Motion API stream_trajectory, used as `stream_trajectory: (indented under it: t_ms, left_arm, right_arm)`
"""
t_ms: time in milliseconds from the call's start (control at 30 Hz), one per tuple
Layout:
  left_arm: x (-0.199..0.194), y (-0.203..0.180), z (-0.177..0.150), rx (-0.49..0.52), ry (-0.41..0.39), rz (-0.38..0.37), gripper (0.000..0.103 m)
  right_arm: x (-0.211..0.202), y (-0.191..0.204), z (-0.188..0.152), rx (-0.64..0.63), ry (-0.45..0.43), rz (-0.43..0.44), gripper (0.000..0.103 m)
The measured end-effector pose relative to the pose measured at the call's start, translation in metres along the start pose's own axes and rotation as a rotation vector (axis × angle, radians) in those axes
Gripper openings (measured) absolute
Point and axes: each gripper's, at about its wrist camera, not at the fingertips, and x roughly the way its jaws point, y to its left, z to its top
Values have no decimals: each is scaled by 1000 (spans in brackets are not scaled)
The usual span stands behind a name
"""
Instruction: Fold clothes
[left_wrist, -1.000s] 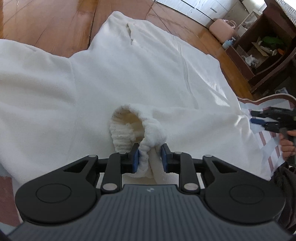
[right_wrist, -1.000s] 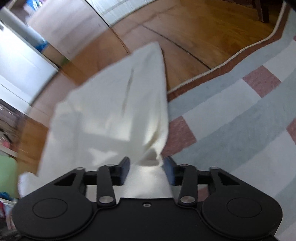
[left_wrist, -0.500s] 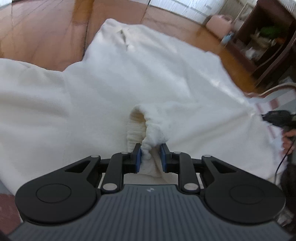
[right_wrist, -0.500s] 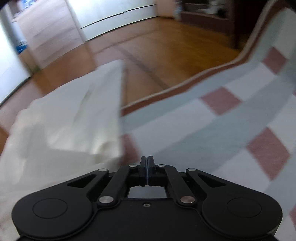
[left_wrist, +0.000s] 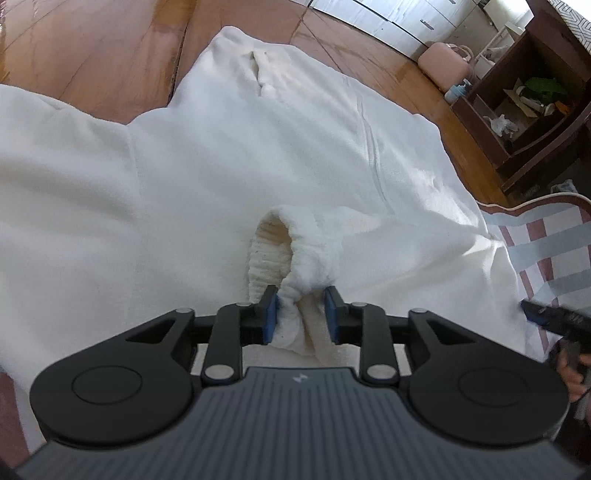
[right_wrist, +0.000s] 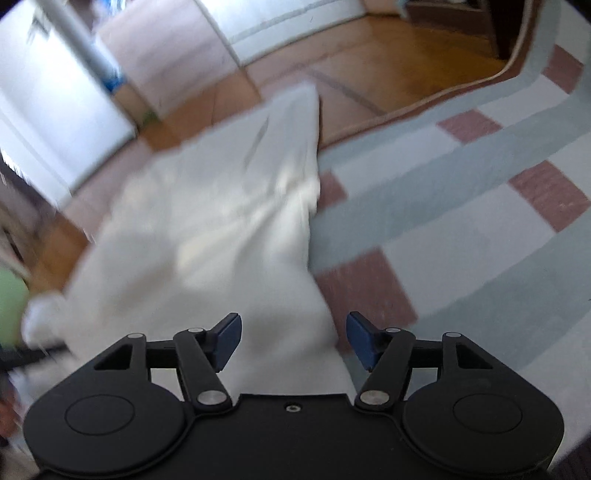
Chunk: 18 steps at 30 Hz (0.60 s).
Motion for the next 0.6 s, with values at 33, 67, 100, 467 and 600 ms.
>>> stream_trajectory:
  t_ms: [33,67,100,467,600]
  left_arm:
    - [0,-1,1,9,-3,3,29]
    - [0,-2,1,26,-9,14,23]
    - [1,-4,2,44,-15,25,15]
    - [-6,2,4,54,-25,126,8]
    - [-7,3,5,35,-22,118,9]
  right_arm:
    - [6,3,-2,-28,14,-24,58]
    - [5,8,-3,-78,-8,-43,41]
    - [2,13,-5,-120,-31,-61,8]
    - [-29,17,-16,-158,-88,-311,24]
    - [-60,23,-28,-158,-117,-221,33]
